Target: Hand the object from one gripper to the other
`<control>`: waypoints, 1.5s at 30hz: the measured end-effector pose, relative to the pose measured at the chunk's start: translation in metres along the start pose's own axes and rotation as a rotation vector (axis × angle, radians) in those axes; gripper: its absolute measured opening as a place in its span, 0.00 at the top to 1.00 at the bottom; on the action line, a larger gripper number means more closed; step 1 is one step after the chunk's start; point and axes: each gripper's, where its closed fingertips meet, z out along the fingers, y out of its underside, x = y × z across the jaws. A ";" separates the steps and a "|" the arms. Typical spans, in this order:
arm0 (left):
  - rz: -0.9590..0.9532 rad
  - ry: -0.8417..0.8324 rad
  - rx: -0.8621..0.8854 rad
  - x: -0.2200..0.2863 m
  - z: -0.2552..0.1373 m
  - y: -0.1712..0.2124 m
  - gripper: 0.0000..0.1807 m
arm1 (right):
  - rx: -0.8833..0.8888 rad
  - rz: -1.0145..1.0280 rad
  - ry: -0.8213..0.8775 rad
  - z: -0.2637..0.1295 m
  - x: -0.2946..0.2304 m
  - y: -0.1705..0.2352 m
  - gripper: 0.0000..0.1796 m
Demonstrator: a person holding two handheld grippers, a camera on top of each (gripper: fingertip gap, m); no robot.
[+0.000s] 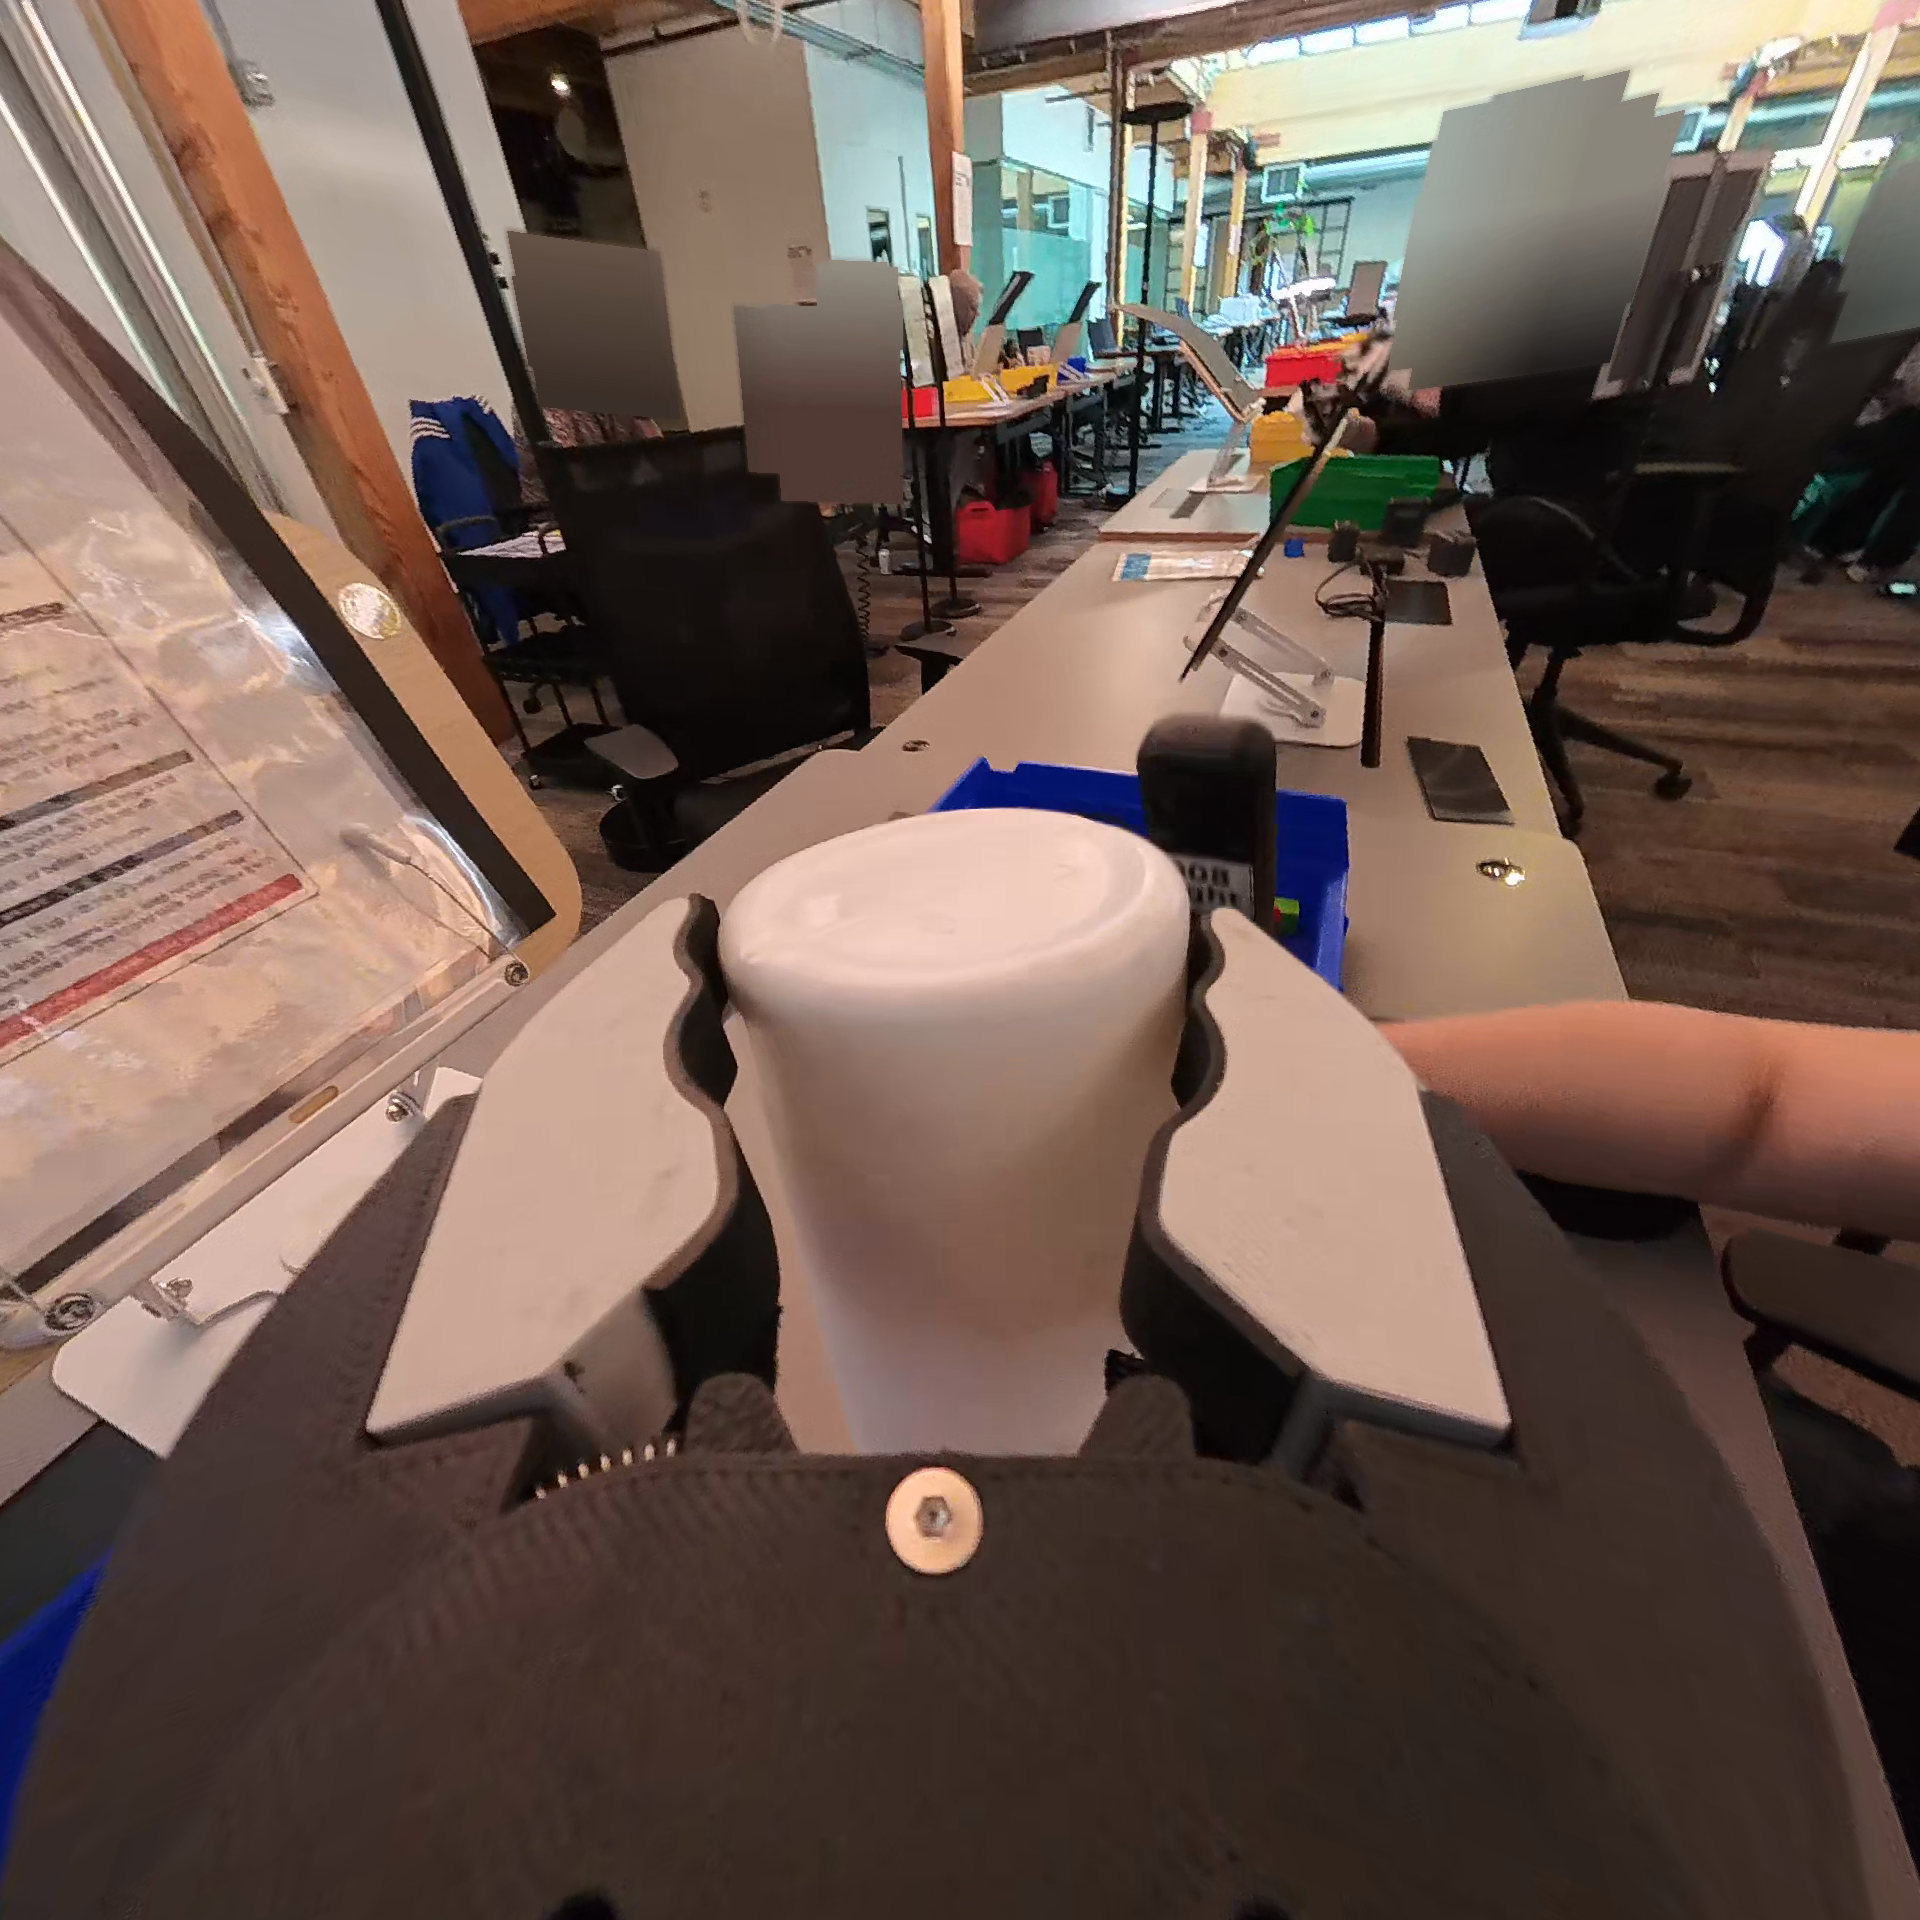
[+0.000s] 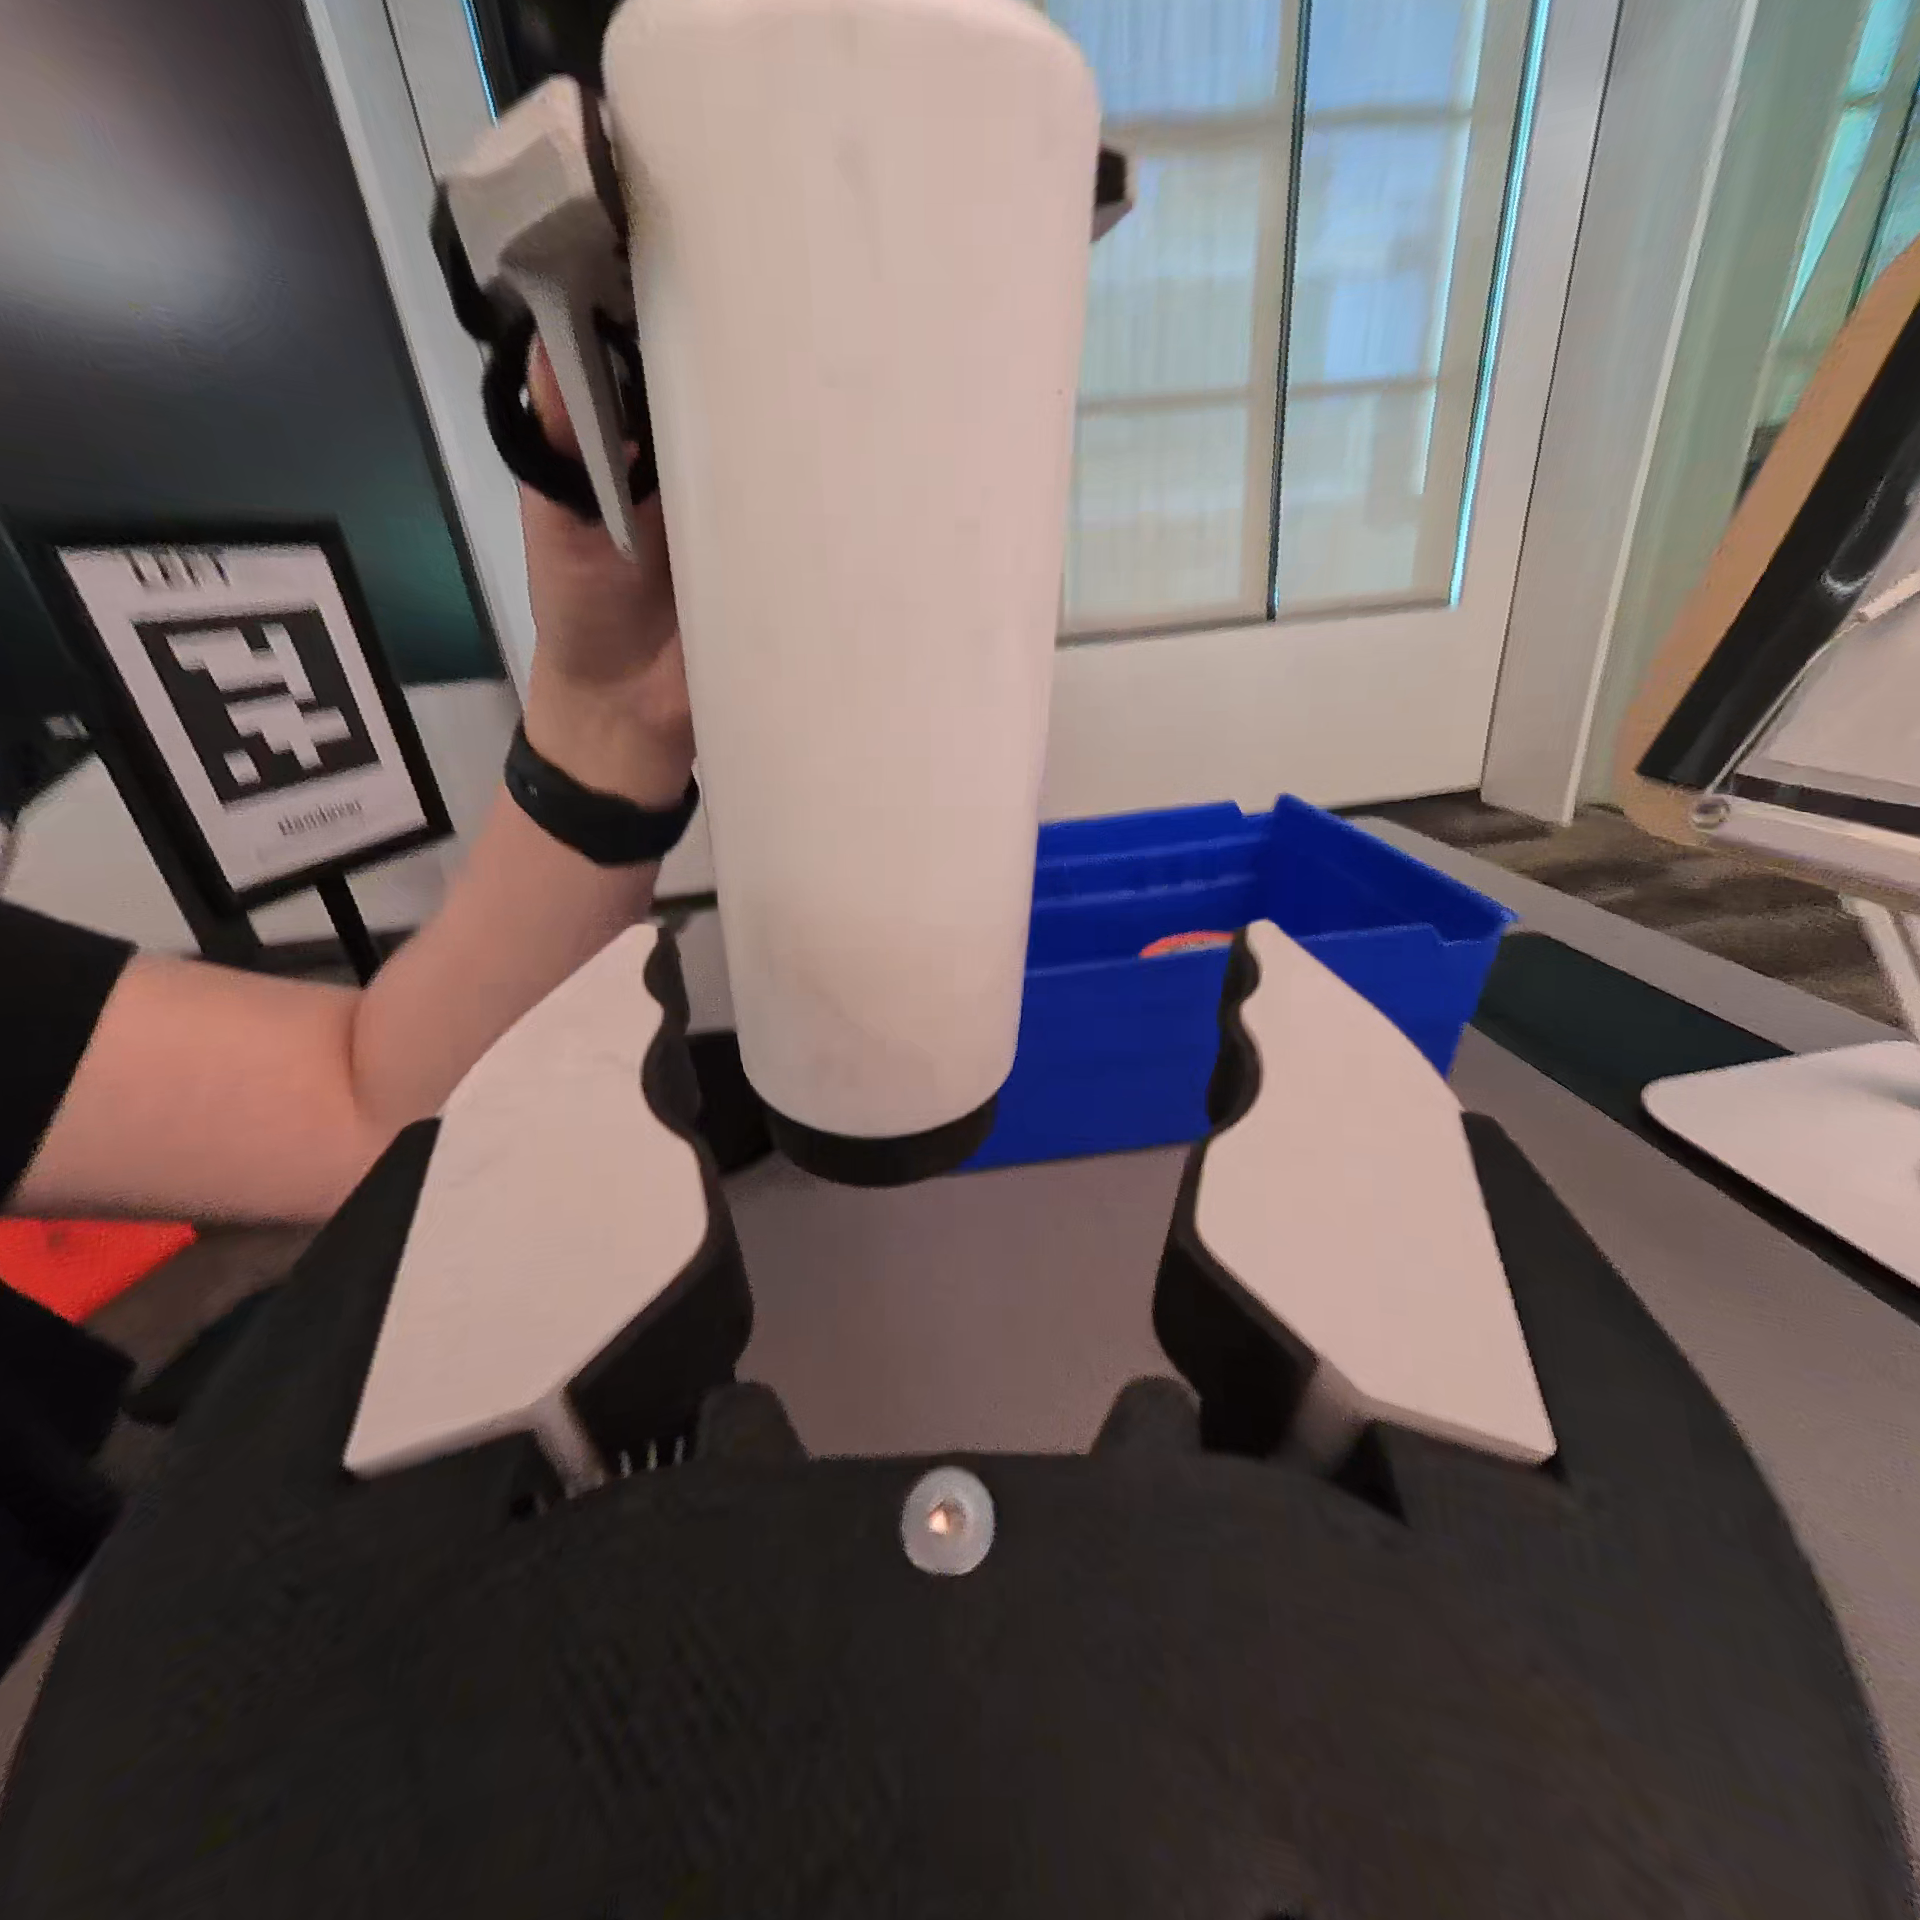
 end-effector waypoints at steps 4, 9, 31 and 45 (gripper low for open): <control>-0.032 -0.035 0.013 0.002 0.004 -0.003 0.53 | 0.016 0.153 -0.059 0.007 -0.001 0.018 0.43; -0.040 -0.033 0.030 0.012 0.015 -0.005 0.53 | -0.046 0.218 -0.116 0.020 -0.016 0.038 0.38; 0.350 -0.169 -0.008 0.015 0.033 0.012 0.38 | 0.380 0.992 -0.229 -0.036 0.023 -0.058 0.54; 0.697 -0.511 0.057 0.043 0.075 0.026 0.73 | 0.716 0.956 -0.070 -0.091 0.059 -0.100 0.54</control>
